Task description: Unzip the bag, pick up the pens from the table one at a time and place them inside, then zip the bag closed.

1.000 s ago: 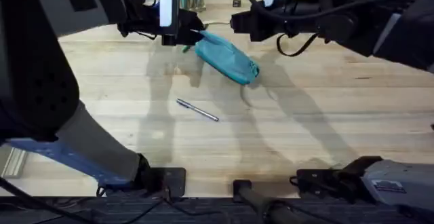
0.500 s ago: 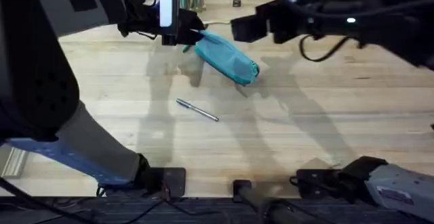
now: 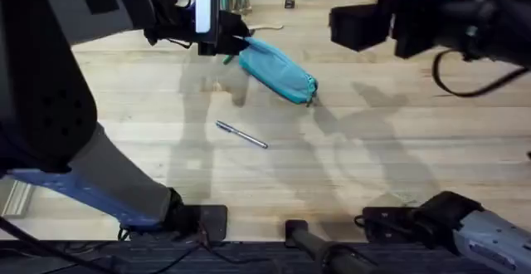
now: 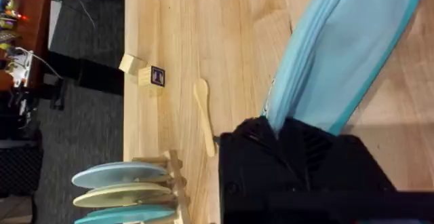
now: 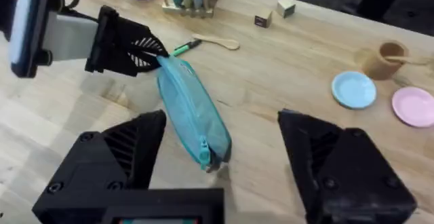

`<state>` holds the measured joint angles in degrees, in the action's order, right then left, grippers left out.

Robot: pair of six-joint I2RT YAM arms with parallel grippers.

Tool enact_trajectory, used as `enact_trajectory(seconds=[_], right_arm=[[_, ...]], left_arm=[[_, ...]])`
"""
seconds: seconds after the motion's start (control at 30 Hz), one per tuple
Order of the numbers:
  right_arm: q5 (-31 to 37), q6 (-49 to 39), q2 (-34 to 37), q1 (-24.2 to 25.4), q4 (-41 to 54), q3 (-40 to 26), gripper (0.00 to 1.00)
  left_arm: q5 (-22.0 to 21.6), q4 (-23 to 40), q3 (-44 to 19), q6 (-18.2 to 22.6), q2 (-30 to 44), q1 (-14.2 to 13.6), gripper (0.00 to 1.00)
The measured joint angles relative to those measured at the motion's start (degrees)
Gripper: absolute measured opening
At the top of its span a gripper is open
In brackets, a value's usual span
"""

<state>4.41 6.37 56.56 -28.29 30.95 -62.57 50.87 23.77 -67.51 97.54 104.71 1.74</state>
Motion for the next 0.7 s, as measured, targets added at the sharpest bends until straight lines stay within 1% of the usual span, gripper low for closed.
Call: enact_trajectory(seconds=[0.2,0.53,0.7], right_arm=[[0.58,0.0,-2.87,0.0,4.74,-0.07,0.996],[0.41,1.11,-4.6,0.0,12.81,-0.09,0.997],[-2.89,2.71,-4.56,0.0,17.55,-0.09,0.997]], left_arm=[[0.0,0.0,0.0,0.0,0.0,0.0,0.042],[-0.02,0.0,0.0,0.0,0.0,0.0,0.042],[-0.02,0.0,0.0,0.0,0.0,0.0,0.042]])
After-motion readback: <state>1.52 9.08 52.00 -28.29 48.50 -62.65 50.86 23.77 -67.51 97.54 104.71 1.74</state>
